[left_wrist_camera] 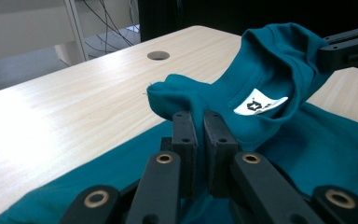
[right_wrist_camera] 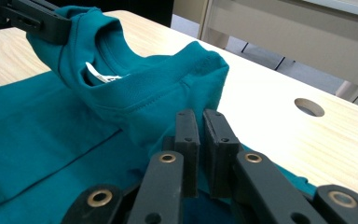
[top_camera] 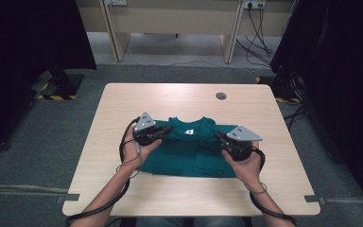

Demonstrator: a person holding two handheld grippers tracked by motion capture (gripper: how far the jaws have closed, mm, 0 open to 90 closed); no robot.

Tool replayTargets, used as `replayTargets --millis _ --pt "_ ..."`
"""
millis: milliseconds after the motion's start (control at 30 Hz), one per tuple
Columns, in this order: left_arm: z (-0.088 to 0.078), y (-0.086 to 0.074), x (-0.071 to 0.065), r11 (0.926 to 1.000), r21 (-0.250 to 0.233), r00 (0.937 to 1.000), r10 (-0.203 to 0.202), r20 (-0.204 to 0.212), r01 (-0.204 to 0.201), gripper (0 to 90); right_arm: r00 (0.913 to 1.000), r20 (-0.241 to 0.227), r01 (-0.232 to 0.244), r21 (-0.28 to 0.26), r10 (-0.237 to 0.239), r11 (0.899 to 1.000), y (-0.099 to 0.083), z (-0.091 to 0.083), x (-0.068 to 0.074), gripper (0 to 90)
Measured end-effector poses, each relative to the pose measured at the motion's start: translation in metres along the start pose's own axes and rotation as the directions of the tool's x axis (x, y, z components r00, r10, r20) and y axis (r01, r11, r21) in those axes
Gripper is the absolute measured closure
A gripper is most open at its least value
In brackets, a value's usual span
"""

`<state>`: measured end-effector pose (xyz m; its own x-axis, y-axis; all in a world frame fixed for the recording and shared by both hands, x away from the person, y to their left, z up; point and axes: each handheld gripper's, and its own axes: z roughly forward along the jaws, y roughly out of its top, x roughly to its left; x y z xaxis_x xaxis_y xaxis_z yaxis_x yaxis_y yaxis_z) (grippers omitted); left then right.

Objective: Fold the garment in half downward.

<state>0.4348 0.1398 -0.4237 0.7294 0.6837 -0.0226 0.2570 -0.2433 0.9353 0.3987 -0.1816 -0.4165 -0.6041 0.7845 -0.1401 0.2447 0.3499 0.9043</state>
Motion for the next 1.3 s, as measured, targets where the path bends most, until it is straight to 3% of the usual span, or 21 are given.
replayTargets --millis 400,1300 --pt "0.001 -0.009 -0.003 0.9997 0.024 1.0 -0.006 0.006 0.006 84.3 0.9997 -0.012 0.022 0.028 -0.022 0.999 -0.008 0.0 0.004 85.2" --pt "0.002 -0.029 -0.009 0.9955 0.094 0.9995 -0.001 0.032 -0.002 83.7 0.9983 -0.056 0.018 0.077 -0.014 0.997 -0.03 0.0 0.013 84.6"
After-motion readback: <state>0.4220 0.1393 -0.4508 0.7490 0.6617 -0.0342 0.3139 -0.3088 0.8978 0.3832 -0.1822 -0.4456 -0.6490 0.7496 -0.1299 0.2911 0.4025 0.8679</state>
